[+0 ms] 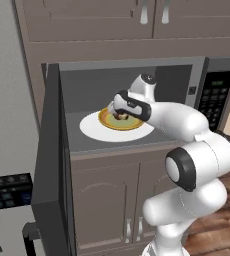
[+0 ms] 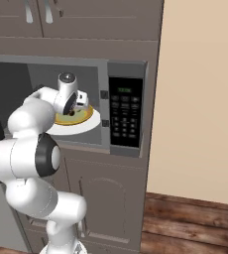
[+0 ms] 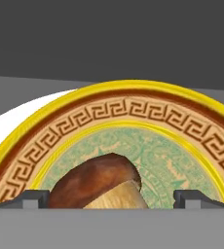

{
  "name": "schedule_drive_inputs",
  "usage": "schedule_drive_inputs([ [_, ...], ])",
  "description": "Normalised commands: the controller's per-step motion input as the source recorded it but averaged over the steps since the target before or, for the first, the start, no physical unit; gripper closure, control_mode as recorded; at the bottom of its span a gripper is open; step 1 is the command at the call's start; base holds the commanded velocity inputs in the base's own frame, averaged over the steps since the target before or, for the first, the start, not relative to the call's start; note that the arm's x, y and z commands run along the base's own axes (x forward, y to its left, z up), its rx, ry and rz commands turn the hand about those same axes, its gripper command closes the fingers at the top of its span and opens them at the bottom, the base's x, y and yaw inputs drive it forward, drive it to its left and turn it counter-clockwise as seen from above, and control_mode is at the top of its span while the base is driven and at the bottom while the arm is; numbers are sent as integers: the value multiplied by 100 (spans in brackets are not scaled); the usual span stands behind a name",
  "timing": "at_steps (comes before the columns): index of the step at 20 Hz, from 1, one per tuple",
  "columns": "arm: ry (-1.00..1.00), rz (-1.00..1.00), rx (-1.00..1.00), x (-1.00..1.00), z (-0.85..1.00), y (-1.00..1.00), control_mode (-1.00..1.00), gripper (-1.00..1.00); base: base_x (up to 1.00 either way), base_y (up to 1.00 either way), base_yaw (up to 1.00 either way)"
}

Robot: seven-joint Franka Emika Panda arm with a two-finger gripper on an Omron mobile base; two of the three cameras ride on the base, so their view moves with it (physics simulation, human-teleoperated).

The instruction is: Pick the mushroom from the microwave and place it on plate located on the counter.

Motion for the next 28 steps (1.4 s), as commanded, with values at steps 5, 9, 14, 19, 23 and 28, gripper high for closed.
schedule_drive_inputs([
  [5,0,0,0,0,-26,2,-100,100,0,0,0],
  [9,1,0,0,0,0,0,-100,100,0,0,0],
  [14,0,0,0,-6,0,0,-100,100,0,0,0],
  [19,-7,0,2,-37,0,-14,-100,100,0,0,0],
  [23,-11,-2,6,-64,2,-29,-100,100,0,0,0],
  [28,-9,-5,9,-60,20,-33,-100,100,0,0,0],
])
